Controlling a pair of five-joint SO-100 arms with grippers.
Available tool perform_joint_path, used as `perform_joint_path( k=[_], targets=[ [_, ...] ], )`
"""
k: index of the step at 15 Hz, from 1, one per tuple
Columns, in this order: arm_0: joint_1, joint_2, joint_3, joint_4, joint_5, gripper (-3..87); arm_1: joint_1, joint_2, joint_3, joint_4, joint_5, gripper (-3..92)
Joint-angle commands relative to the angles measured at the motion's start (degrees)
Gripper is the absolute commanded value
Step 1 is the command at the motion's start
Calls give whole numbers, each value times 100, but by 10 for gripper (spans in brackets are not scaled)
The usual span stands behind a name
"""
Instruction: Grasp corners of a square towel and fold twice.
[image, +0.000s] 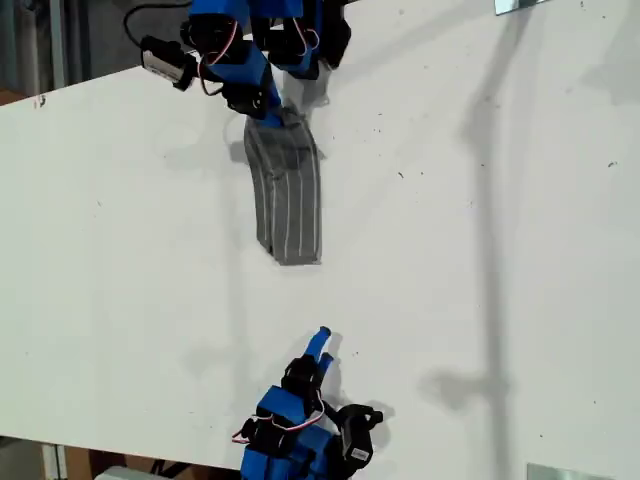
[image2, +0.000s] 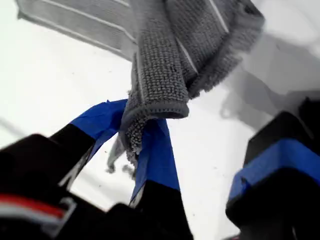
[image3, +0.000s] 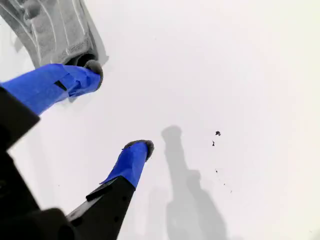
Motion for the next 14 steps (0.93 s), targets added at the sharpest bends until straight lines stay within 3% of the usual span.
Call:
perform_joint_path(
  k=[1,7,11,14],
  targets=[
    [44,-44,-62,-176,-9,258,53,-835,-1002,-624,-1037,-1],
    [18,-26,141,-299,-70,258,-149,-4192,-3990,-1178,-2944,-1],
    [62,0,202,-352,-132,258,-343,-7515,-6583,-1028,-3454,-1],
    [88,26,281,-387,-158,257,-360,-8517,-7365,-1160,-3674,-1]
  ],
)
